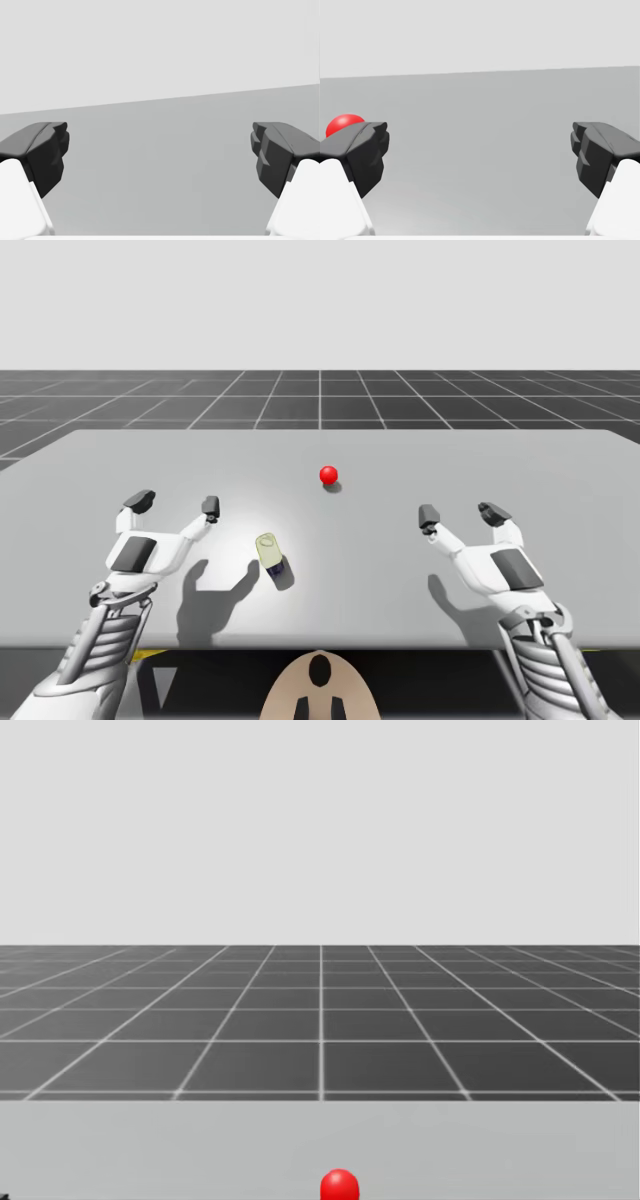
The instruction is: Watch the red light. When it turns green, pick up the object.
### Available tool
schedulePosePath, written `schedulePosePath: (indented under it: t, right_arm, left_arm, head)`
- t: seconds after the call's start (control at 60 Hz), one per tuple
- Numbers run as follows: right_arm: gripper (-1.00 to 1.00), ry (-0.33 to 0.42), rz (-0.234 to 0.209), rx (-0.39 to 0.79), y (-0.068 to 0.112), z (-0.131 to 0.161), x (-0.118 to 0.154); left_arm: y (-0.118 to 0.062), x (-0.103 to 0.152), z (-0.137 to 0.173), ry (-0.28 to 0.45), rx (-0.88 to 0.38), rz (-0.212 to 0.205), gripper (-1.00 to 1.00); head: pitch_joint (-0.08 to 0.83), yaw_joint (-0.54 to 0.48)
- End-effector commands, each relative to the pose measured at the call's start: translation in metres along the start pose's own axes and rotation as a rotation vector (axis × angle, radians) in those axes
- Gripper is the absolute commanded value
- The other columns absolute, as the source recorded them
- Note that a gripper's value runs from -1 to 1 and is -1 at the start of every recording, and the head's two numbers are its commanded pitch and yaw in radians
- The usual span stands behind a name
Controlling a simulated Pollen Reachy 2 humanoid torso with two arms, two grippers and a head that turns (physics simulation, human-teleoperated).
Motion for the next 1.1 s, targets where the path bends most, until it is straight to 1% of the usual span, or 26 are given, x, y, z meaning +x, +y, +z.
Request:
schedulePosePath:
  t: [0.017,0.05,0.1,0.117,0.133,0.183,0.333,0.417,0.517,0.733,0.917,1.1]
  right_arm:
    - [-1.00,0.021,-0.050,0.014,0.0029,0.0030,-0.0004]
    - [-1.00,0.018,-0.043,0.019,0.0032,0.0029,0.0000]
    - [-1.00,0.010,-0.054,0.013,0.0052,0.0024,0.0012]
    - [-1.00,0.009,-0.052,0.010,0.0054,0.0023,0.0014]
    - [-1.00,0.003,-0.040,-0.003,0.0063,0.0016,0.0015]
    - [-1.00,0.004,-0.041,0.000,0.0060,0.0015,0.0013]
    - [-1.00,0.008,-0.035,-0.011,0.0053,0.0006,0.0004]
    - [-1.00,0.009,-0.023,-0.011,0.0057,0.0004,-0.0008]
    - [-1.00,0.014,-0.022,-0.008,0.0057,-0.0002,-0.0019]
    - [-1.00,0.024,-0.012,0.003,0.0065,-0.0007,-0.0040]
    - [-1.00,0.026,-0.009,0.004,0.0066,-0.0009,-0.0049]
    - [-1.00,0.026,-0.003,0.005,0.0069,-0.0010,-0.0054]
  left_arm:
    - [0.0003,-0.0002,0.0002,0.001,0.000,0.000,-1.00]
    - [0.0003,-0.0003,0.0001,0.001,0.000,0.000,-1.00]
    - [0.0004,-0.0004,0.0002,0.002,-0.001,0.000,-1.00]
    - [0.0004,-0.0004,0.0002,0.002,-0.001,0.000,-1.00]
    - [0.0004,-0.0004,0.0002,0.003,-0.002,0.000,-1.00]
    - [0.0002,-0.0006,0.0003,0.004,-0.002,-0.001,-1.00]
    - [0.0002,-0.0008,0.0004,0.008,-0.003,0.001,-1.00]
    - [0.0001,-0.0011,0.0001,0.009,-0.004,0.000,-1.00]
    - [-0.0002,-0.0013,-0.0004,0.012,-0.006,-0.002,-1.00]
    - [-0.0001,-0.0013,-0.0006,0.017,-0.008,-0.006,-1.00]
    - [-0.0002,-0.0013,-0.0008,0.020,-0.010,-0.007,-1.00]
    - [-0.0002,-0.0013,-0.0007,0.021,-0.012,-0.009,-1.00]
  head:
    - [0.012,0.00]
    - [0.014,0.00]
    - [0.023,0.00]
    - [0.026,0.00]
    - [0.034,0.00]
    - [0.047,0.00]
    - [0.141,0.00]
    - [0.191,0.00]
    - [0.263,0.00]
    - [0.386,-0.02]
    - [0.449,-0.02]
    - [0.465,-0.03]
